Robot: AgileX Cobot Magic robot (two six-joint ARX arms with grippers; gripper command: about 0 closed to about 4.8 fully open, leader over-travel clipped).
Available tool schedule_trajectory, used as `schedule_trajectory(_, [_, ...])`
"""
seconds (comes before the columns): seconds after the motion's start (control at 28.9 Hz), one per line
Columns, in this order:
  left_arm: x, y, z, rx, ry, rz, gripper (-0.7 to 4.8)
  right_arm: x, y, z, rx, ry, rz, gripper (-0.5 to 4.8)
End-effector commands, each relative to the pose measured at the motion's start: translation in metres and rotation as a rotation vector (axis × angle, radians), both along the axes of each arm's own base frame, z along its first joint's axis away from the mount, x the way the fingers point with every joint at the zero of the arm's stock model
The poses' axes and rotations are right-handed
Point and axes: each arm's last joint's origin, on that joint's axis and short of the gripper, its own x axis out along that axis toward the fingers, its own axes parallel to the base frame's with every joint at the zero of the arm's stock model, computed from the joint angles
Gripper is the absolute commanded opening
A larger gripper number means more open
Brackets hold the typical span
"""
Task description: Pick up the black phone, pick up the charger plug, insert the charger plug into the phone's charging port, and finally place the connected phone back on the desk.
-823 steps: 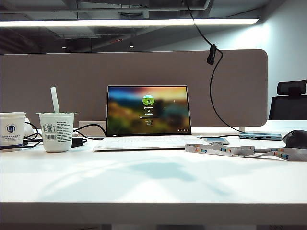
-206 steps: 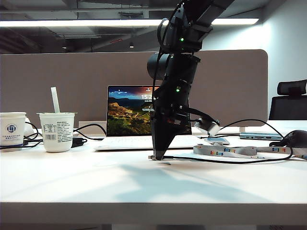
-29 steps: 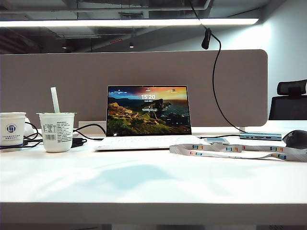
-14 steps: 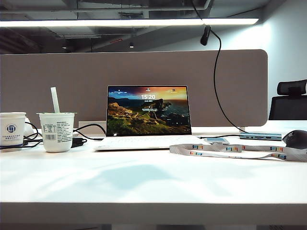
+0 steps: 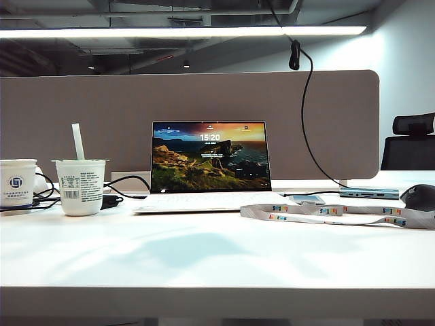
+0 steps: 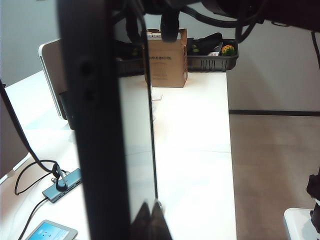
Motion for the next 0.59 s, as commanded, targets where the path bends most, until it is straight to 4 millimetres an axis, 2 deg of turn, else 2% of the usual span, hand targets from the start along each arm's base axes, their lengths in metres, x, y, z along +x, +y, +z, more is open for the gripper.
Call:
schedule_trajectory(0.03, [-0.0025, 0.0008, 0.0068, -0.019, -0.045, -0.014, -0.07, -0.0028, -0.0004, 0.0023, 0.003, -0.018, 0.003, -0.05])
schedule_trajectory(0.59, [-0.0025, 0.0008, 0.0070, -0.020, -0.046, -0.011, -0.07, -0.0026, -0.0003, 0.0011, -0.003, -0.018, 0.005, -0.05])
